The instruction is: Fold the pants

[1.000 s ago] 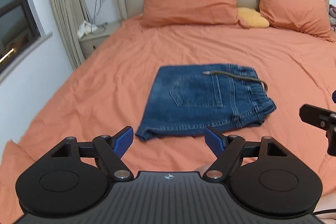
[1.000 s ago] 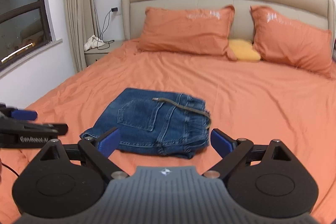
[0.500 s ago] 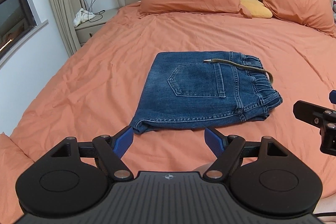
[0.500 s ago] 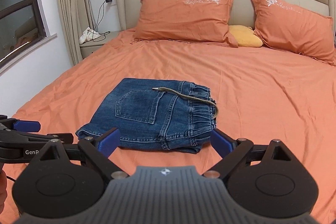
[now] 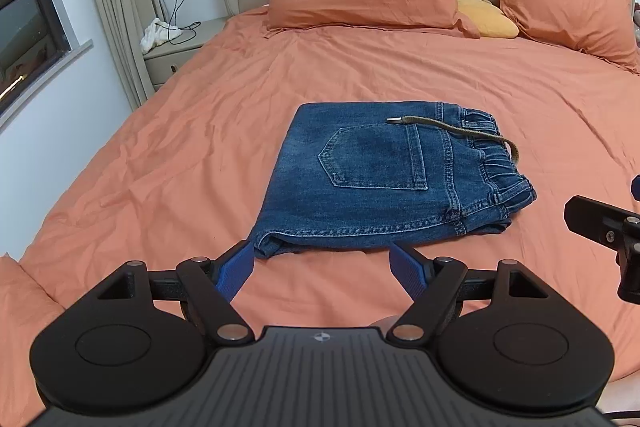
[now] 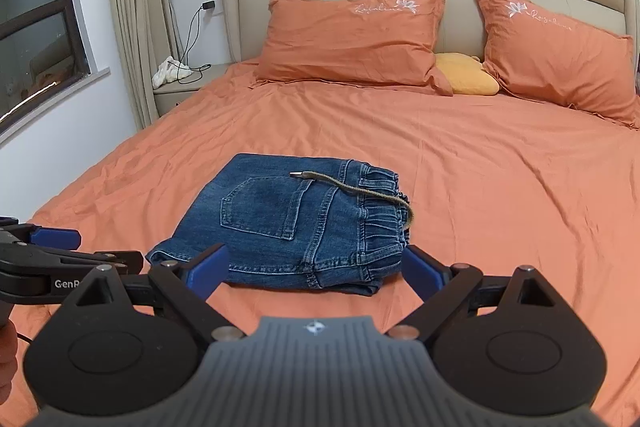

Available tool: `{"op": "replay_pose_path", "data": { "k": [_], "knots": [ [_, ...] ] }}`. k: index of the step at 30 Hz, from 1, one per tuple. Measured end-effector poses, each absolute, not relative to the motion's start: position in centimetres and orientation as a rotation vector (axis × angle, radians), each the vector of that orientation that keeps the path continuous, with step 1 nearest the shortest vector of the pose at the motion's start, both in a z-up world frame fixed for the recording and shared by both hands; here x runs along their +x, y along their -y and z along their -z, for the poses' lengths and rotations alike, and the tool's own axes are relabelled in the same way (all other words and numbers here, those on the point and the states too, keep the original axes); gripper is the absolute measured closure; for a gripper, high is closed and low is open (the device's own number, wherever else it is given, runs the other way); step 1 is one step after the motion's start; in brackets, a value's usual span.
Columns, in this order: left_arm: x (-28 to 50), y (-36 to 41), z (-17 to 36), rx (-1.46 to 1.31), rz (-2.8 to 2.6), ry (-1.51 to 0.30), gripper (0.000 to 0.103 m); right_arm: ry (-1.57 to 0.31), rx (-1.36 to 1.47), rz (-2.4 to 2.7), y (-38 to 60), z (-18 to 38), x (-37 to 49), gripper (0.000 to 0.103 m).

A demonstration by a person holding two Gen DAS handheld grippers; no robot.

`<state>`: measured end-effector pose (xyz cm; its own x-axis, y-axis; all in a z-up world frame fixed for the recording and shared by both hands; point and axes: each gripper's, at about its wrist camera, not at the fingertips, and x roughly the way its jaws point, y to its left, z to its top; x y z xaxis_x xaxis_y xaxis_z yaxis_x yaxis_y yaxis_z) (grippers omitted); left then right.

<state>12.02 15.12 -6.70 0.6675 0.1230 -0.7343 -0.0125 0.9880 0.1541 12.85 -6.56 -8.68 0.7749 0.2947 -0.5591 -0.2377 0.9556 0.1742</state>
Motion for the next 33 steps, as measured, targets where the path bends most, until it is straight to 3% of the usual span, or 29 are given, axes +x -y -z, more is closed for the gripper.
{"op": "replay_pose_path", "data": {
  "k": [33],
  "knots": [
    [11.7, -13.3, 6.0, 0.17, -0.06, -0.802, 0.013, -0.591, 0.108, -0.262, 7.9, 8.2, 11.8, 0.014]
  ]
}}
